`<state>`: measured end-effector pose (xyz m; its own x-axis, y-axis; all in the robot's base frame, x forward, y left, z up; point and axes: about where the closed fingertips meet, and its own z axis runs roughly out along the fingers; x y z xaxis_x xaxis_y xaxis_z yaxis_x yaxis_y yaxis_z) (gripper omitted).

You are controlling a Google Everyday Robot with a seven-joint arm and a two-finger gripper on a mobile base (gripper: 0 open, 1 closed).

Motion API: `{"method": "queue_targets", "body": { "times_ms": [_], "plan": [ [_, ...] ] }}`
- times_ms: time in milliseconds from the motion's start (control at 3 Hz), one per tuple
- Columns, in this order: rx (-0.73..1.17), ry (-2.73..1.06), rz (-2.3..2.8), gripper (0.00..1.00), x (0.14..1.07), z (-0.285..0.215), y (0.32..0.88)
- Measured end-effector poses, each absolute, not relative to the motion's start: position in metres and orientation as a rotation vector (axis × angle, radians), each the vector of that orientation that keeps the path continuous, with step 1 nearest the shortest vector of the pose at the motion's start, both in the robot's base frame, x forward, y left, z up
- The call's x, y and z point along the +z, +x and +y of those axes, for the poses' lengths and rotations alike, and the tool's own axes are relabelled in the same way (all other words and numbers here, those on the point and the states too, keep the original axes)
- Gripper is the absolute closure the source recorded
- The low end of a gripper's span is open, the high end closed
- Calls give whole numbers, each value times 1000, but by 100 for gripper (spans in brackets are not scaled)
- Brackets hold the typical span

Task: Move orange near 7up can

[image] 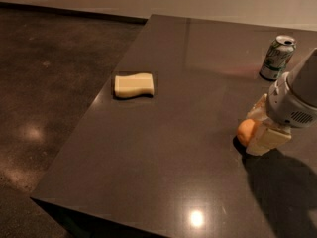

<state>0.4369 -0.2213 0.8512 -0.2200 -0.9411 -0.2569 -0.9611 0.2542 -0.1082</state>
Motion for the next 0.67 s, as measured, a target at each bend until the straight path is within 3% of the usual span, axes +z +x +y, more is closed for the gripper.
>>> {"method": "queue_targets", "body": {
  "times_ms": [667],
  "plan": [
    [33, -1749, 2274, 85, 863, -231, 450]
  ]
}}
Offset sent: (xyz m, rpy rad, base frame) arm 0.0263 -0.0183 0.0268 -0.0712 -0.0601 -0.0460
